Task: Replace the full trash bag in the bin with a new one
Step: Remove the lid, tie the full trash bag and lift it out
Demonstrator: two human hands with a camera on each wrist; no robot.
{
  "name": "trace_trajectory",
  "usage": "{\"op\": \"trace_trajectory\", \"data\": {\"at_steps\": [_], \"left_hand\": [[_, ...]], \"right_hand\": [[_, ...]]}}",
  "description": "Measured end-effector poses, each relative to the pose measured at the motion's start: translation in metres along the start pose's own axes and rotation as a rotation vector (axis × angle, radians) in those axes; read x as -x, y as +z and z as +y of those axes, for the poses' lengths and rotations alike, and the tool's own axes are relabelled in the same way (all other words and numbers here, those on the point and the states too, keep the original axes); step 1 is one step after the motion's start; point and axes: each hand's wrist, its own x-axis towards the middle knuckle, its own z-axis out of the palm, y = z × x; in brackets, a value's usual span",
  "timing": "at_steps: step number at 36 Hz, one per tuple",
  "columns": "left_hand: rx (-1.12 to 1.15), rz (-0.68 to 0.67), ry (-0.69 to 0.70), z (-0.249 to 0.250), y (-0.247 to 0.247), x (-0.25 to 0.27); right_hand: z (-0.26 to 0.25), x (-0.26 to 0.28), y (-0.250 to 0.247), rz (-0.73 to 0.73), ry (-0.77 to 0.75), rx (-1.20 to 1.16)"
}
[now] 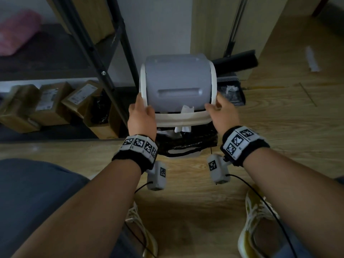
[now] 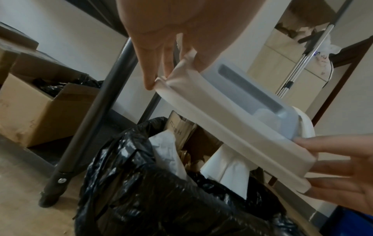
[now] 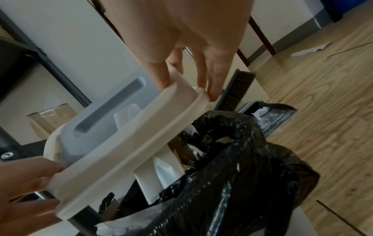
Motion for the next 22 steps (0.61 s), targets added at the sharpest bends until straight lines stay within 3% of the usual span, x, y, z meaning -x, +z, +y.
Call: {"op": "trace_trajectory", "data": {"at_steps": [7, 22], "left_hand": [[0.03, 0.043, 0.017, 0.002, -0.001, -0.001], [0.128, -0.077, 0.044, 0.007, 0.009, -0.006]], "right_hand": [[-0.004, -0.001, 0.002, 0.038, -0.032, -0.03], [0.001, -0.011, -0.004, 0.145, 0.206, -0.28]]}}
